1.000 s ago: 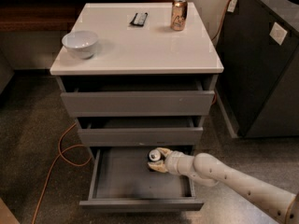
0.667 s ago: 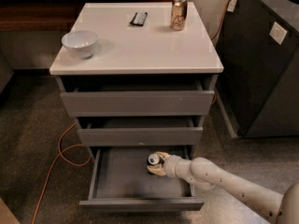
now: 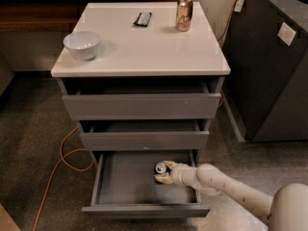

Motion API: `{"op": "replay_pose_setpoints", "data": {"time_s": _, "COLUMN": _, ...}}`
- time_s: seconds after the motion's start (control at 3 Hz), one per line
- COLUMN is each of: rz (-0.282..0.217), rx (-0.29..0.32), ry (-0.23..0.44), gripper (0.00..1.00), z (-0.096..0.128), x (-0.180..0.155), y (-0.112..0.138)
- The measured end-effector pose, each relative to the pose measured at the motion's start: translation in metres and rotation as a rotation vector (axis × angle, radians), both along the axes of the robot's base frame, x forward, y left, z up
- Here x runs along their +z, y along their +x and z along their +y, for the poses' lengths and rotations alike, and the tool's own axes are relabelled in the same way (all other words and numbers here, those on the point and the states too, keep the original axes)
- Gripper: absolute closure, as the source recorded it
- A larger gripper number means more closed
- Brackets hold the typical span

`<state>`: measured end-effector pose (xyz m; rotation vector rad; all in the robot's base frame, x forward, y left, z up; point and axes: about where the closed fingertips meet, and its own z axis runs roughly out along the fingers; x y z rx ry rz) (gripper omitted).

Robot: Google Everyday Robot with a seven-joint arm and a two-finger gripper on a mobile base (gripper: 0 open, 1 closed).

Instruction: Place pepsi can into bottom drawer

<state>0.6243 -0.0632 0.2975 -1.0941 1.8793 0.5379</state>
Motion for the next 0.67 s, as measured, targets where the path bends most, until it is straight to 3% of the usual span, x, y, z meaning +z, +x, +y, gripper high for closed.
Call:
{"op": "replay_pose_setpoints", "data": {"time_s": 0.33, "rz": 0.068, "rx": 0.030, "ry": -0.002, "gripper": 1.00, "z": -0.0098, "x": -0.0439, "y": 0.0138}}
{"op": "replay_pose_setpoints", "data": {"time_s": 0.67, "rz": 0.067, "rx": 0.030, "ry": -0.002, "gripper": 1.00, "z": -0.0104, "x": -0.0441, "y": 0.0151}}
